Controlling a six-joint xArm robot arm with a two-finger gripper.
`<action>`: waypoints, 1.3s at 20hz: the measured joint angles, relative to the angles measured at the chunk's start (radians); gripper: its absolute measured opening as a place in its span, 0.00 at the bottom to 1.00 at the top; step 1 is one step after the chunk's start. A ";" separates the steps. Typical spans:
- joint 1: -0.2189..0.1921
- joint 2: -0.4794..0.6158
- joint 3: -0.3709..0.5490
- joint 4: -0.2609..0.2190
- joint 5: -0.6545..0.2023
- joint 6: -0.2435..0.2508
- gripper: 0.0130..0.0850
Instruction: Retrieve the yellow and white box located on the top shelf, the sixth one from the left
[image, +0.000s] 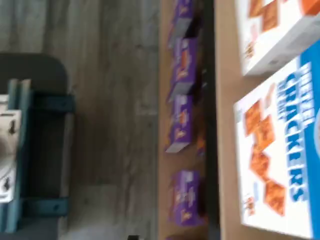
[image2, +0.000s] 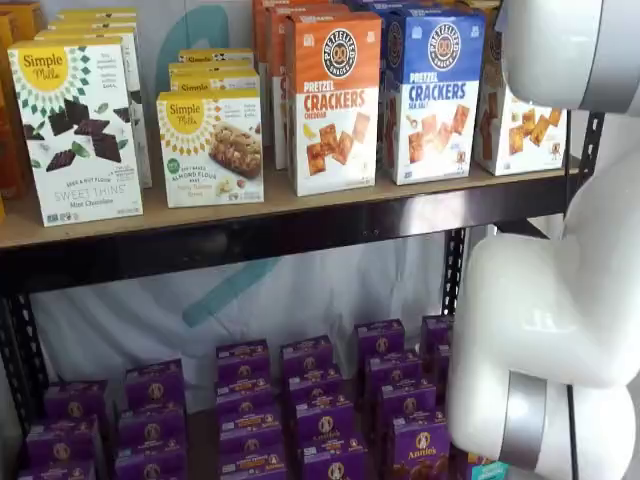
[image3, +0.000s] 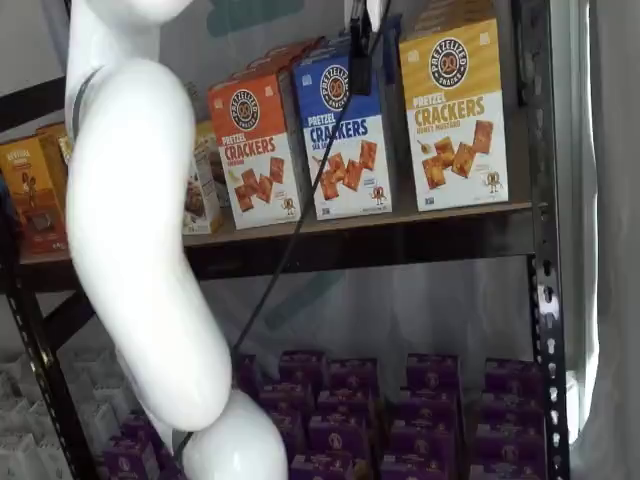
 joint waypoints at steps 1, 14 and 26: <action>-0.006 -0.011 0.017 0.022 -0.021 0.002 1.00; -0.050 -0.031 0.058 0.170 -0.138 0.018 1.00; -0.075 0.059 -0.007 0.215 -0.201 0.000 1.00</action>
